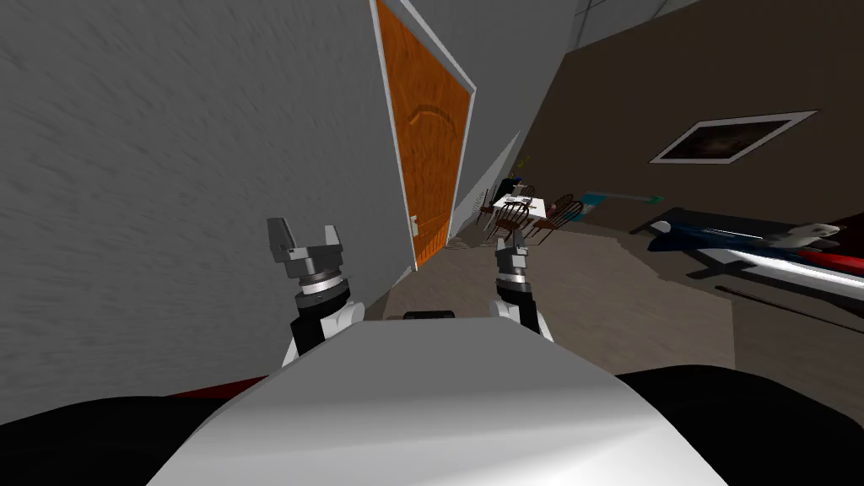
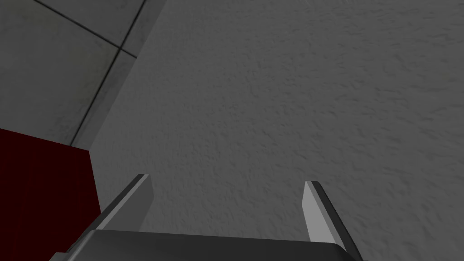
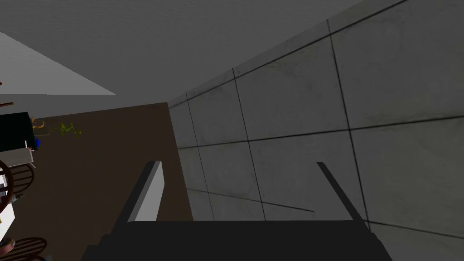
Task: Pull the door open
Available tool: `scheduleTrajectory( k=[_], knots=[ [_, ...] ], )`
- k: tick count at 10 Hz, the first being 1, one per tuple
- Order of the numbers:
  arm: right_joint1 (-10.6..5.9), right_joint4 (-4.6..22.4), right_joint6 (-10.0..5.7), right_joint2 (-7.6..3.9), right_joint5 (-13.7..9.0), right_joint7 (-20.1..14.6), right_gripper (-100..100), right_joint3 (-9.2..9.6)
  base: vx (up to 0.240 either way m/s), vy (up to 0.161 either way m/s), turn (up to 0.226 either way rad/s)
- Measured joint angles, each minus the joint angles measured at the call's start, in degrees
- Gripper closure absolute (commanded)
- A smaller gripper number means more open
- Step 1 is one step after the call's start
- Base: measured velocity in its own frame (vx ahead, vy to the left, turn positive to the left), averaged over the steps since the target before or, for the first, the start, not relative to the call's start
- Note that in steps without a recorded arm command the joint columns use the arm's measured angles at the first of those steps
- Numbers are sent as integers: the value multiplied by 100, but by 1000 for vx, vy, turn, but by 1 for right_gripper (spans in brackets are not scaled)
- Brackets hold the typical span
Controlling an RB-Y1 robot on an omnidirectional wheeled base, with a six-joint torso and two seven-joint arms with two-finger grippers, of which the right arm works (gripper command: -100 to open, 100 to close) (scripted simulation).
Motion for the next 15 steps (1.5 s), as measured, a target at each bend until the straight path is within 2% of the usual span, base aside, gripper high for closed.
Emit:
scheduleTrajectory(
  k=[2,5,8,10,12,15],
  knots=[
    [-74,212,-51,-93,134,159,-100,47,110,22,80],
    [-299,554,-63,-199,309,371,-100,92,91,28,56],
    [-427,891,-156,-305,496,597,-100,163,90,11,74],
    [-556,1101,-148,-403,632,760,-100,198,81,3,83],
    [-624,1381,-254,-491,781,943,-100,252,111,2,77],
    [-857,1822,-316,-645,1020,1231,-100,318,98,14,94]
  ],
)
